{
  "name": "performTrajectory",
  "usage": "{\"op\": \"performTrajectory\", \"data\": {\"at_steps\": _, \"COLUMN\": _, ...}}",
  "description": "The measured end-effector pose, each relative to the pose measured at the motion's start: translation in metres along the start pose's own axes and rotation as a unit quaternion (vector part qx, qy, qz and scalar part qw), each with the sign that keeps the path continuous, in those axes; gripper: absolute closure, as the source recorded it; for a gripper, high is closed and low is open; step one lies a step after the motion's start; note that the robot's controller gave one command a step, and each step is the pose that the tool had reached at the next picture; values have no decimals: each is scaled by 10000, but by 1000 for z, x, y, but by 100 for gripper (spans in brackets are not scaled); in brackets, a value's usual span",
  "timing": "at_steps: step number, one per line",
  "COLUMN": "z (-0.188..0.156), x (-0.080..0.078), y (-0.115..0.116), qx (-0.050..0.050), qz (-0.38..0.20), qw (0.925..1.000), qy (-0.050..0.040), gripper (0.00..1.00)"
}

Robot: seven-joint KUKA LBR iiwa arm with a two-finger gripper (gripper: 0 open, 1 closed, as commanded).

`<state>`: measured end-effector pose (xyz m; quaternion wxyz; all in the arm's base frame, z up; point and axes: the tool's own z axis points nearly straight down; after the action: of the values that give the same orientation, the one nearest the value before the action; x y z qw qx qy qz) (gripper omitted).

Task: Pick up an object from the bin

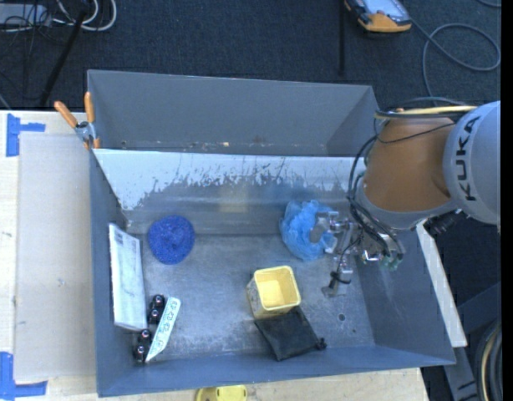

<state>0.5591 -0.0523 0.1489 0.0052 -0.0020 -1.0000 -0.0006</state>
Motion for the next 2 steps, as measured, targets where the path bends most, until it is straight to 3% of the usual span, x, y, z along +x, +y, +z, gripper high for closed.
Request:
{"op": "performTrajectory", "data": {"at_steps": 1, "z": -4, "x": -2, "y": 0, "qx": 4, "qz": -8, "qw": 10000, "qy": -39, "gripper": 0}}
{"op": "performTrajectory", "data": {"at_steps": 2, "z": 65, "x": 32, "y": 59, "qx": 1, "qz": 233, "qw": 9997, "qy": -59, "gripper": 0}}
